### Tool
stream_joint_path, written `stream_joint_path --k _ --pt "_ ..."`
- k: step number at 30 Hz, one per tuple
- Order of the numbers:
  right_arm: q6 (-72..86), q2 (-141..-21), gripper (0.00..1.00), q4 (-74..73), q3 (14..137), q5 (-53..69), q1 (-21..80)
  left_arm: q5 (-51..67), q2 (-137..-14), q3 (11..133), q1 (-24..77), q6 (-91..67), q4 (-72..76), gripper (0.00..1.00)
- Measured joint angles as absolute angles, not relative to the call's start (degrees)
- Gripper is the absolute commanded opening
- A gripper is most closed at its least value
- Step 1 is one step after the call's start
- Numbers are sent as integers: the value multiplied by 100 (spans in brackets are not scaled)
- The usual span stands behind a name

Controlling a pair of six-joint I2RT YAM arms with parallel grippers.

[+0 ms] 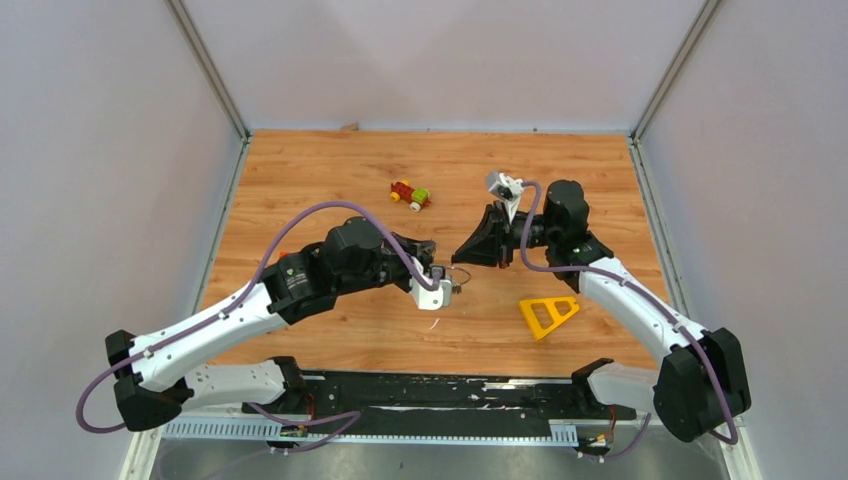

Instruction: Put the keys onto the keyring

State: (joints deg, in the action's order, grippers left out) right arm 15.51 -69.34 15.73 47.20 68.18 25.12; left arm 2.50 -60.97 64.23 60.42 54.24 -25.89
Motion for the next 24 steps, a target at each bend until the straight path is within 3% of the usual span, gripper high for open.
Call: stream_joint_path --k 6,14,24 --pt "143 -6906 0 357 5039 7542 2526 705 -5951 6410 5601 5000 -2585 0" --pt "-1994 -6370 0 -1684 5371 8099 2777 2536 -5826 5981 4919 3896 -2331 0" --pt "-3927 -6278 0 -3129 5649 8665 3406 4202 -5522 5404 4906 4665 -2226 0"
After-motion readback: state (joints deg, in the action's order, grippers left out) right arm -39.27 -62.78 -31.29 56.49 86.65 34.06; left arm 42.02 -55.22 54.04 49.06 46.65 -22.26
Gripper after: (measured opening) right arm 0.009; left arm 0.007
